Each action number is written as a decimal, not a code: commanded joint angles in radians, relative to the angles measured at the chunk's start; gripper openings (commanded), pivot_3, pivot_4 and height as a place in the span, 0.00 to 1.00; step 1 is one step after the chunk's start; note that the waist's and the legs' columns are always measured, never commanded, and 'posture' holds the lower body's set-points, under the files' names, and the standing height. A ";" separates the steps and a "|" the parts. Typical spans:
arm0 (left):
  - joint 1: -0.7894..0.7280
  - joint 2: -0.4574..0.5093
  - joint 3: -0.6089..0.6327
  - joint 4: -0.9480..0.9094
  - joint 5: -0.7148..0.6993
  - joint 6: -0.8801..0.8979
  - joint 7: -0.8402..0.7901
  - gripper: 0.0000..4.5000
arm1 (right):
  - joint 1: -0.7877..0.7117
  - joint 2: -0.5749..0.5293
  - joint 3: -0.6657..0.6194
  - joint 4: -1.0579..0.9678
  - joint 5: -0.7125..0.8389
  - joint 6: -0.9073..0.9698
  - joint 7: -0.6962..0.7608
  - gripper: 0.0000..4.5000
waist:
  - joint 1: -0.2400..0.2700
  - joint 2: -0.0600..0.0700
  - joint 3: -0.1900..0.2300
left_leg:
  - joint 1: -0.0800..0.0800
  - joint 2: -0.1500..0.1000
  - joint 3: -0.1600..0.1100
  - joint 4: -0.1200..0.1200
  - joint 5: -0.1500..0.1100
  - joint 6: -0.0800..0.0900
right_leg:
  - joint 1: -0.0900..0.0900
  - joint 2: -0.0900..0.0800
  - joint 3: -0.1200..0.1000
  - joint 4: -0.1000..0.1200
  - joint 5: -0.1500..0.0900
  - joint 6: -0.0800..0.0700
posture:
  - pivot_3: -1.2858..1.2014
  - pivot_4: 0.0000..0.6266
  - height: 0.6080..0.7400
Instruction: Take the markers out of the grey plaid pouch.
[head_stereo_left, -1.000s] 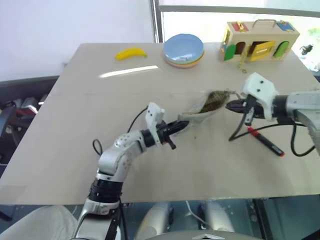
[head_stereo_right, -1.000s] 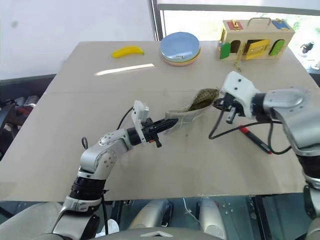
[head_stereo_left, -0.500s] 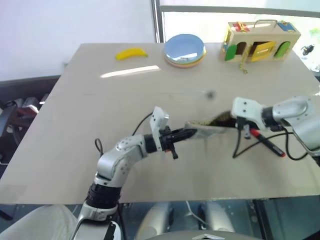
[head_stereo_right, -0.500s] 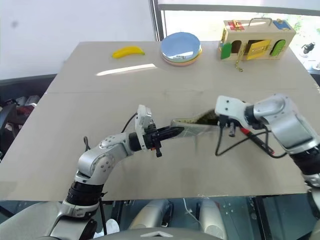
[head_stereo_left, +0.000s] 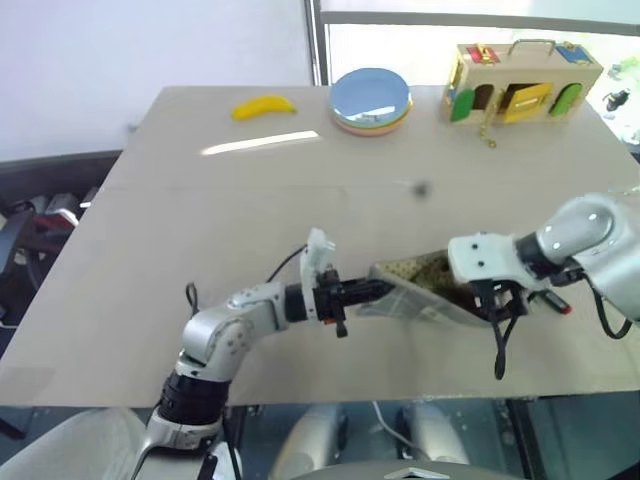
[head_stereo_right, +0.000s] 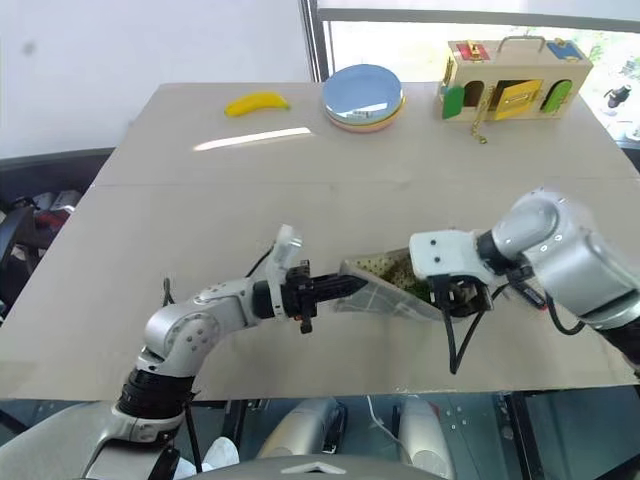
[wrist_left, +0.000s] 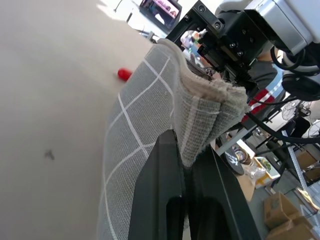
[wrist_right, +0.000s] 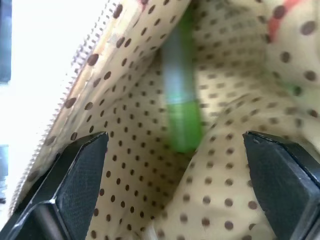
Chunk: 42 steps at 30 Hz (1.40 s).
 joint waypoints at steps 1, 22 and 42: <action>0.027 0.020 -0.038 0.019 0.079 -0.109 -0.056 0.00 | 0.013 0.010 0.042 -0.002 -0.073 -0.012 -0.020 0.99 | -0.002 0.000 0.000 | 0.000 0.000 0.000 0.000 0.000 0.000 | 0.000 0.000 0.000 0.000 0.000 0.000 | 0.52 0.24 1.00; 0.107 -0.028 -0.059 0.124 0.209 -0.397 -0.128 0.00 | 0.045 0.115 0.133 -0.041 -0.169 0.053 -0.069 0.59 | -0.001 0.000 -0.001 | 0.003 0.000 0.000 0.000 0.000 0.000 | 0.002 0.000 0.000 0.000 0.000 0.000 | 0.52 0.24 1.00; 0.111 -0.044 -0.066 0.120 0.230 -0.414 -0.141 0.00 | 0.078 0.216 0.180 0.102 -0.275 0.010 -0.091 0.52 | -0.013 -0.009 -0.010 | 0.020 0.001 0.000 -0.001 -0.003 0.004 | 0.018 0.001 0.000 0.000 0.000 -0.001 | 0.52 0.24 1.00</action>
